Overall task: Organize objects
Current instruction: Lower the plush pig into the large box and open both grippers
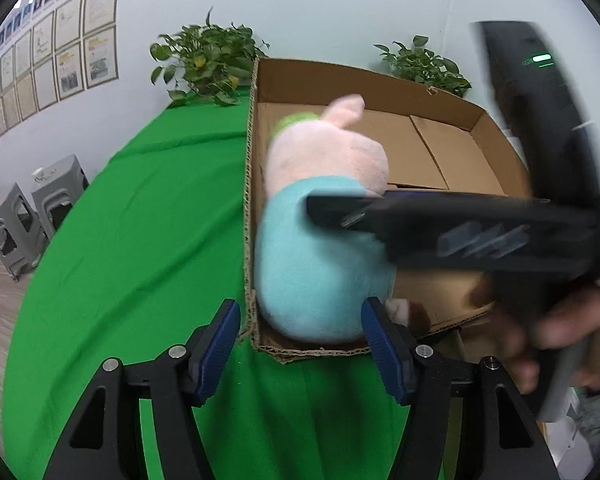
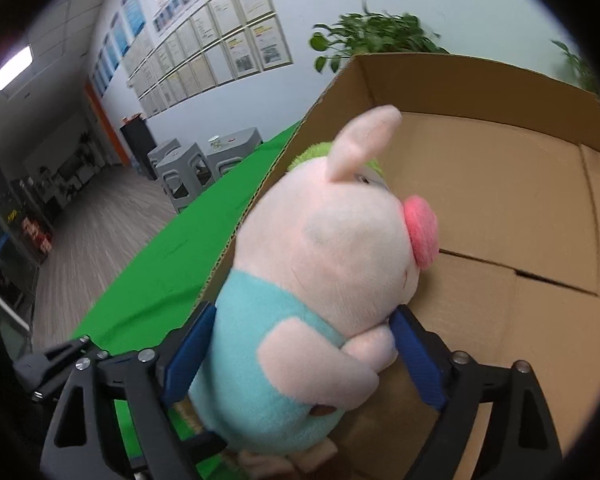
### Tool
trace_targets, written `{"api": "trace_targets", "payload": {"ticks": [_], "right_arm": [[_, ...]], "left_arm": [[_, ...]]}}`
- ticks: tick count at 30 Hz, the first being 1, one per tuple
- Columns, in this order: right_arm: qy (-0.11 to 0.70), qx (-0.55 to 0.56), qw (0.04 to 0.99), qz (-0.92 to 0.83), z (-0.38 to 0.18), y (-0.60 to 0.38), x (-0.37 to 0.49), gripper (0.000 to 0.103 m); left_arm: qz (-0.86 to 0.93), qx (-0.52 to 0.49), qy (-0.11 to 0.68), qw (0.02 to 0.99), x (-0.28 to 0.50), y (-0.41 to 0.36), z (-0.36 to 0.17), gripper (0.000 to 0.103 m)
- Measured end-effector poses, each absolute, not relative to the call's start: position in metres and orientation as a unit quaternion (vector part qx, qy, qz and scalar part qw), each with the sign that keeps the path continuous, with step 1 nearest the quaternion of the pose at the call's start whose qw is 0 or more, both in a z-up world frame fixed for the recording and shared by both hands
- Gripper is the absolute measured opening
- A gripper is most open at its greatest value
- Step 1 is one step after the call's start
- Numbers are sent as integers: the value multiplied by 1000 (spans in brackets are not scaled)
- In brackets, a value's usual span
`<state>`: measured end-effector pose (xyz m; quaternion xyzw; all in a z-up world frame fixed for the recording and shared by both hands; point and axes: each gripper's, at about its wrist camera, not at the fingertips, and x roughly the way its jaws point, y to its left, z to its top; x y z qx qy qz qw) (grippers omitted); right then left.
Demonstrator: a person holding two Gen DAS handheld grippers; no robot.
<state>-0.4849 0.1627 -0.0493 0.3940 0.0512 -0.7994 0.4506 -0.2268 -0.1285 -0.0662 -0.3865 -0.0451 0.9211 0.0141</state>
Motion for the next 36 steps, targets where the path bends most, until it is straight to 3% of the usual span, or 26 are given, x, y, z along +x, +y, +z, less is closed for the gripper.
{"api": "trace_targets", "payload": {"ticks": [5, 9, 18, 21, 25, 26, 36], "right_arm": [[-6, 373, 434, -820, -7, 228, -478, 102], [-15, 342, 394, -853, 14, 301, -474, 102], [-25, 345, 158, -925, -5, 467, -544, 99], [-26, 391, 137, -910, -33, 486, -570, 69], [-4, 451, 153, -879, -73, 470, -584, 11], [1, 459, 162, -873, -80, 464, -582, 6], [18, 455, 141, -879, -87, 463, -548, 3]], "left_arm": [[926, -373, -53, 9, -219, -131, -61, 61], [927, -368, -65, 3, -221, -137, -59, 61], [922, -371, -110, 2, -245, -156, -61, 67], [918, -375, -128, 15, -249, -158, -62, 59], [909, -381, -161, 45, -253, -160, -67, 41], [909, -381, -162, 48, -254, -159, -67, 41], [907, -386, -160, 41, -247, -152, -65, 31]]}}
